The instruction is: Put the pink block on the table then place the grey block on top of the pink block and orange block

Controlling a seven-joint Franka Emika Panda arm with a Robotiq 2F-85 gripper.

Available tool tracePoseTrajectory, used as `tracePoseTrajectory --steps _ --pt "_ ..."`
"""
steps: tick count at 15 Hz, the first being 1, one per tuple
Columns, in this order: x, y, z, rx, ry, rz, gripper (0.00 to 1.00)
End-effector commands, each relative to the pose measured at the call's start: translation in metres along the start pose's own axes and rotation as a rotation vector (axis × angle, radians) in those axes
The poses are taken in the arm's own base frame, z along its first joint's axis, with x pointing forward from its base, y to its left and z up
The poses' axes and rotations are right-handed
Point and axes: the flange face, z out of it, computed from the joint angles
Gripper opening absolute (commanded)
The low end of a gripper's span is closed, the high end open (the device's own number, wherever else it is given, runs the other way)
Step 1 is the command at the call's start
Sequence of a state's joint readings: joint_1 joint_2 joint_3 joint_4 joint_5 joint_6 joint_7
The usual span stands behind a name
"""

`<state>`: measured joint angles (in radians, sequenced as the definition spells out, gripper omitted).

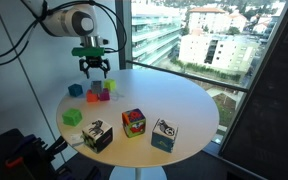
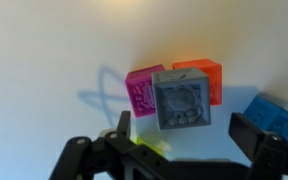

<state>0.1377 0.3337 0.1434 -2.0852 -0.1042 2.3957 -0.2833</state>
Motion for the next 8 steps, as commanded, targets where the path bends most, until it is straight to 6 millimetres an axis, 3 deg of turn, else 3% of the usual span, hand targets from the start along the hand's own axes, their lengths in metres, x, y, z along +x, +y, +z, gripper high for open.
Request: tracePoseTrajectory --steps 1,8 --pt "-0.008 0.003 -0.026 -0.025 0.004 0.058 1.00" --pt "-0.027 0.007 -0.060 -0.036 0.025 0.131 1.00"
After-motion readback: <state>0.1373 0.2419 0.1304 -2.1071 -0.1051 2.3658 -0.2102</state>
